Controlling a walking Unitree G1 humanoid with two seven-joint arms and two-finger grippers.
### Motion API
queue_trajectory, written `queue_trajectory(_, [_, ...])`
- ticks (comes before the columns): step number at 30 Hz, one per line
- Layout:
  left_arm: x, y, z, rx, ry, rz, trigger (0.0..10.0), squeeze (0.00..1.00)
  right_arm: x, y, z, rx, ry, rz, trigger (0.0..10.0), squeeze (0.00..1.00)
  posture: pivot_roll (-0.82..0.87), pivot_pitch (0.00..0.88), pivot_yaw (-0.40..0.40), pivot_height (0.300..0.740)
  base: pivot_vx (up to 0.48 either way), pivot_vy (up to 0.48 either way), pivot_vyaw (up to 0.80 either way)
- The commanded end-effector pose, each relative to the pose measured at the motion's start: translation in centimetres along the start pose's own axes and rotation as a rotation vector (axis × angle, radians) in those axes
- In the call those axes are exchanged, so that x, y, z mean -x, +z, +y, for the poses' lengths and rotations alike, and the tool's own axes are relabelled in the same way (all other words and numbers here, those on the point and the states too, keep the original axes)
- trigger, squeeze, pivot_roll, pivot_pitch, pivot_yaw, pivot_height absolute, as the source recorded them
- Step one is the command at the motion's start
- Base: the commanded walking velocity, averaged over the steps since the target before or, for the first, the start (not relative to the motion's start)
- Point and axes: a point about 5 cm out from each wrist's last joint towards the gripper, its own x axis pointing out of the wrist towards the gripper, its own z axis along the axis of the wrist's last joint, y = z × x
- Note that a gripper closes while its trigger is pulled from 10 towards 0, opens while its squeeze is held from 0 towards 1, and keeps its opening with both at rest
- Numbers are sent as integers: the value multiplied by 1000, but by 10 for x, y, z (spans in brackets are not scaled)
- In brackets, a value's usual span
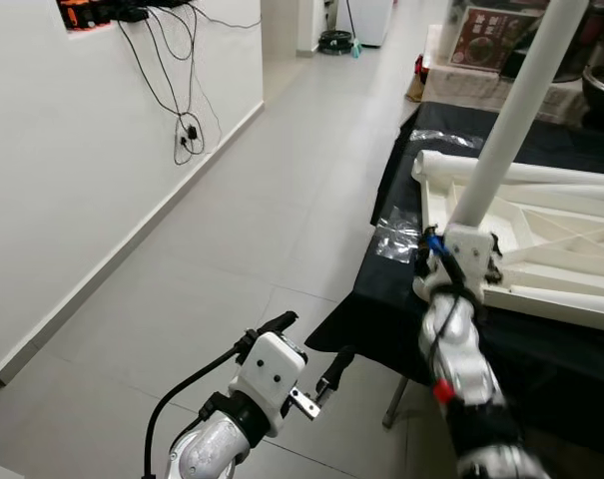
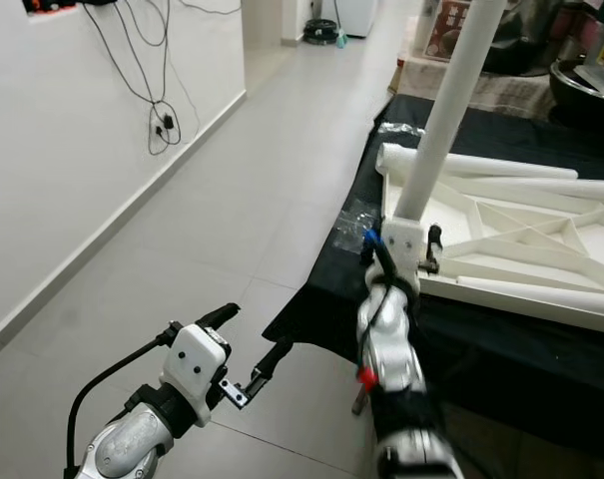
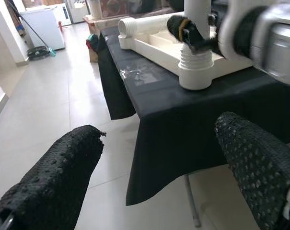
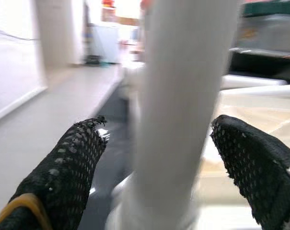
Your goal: Building children table
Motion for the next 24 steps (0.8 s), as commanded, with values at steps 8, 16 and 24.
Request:
queue_trajectory(8, [1,-8,1,10,9,34,10000,0,26,-2,1,4,62,20,10000,0,46,81,-40,740,0,0,0])
queue_trajectory(16, [0,-14,8,20,61,64,10000,0,64,-14,-6,16,145,97,10000,0,34,50,-35,740,0,0,0])
queue_trajectory(24, [0,-21,17,16,125,94,10000,0,83,-15,7,1,282,111,10000,0,26,13,-27,740,0,0,-300])
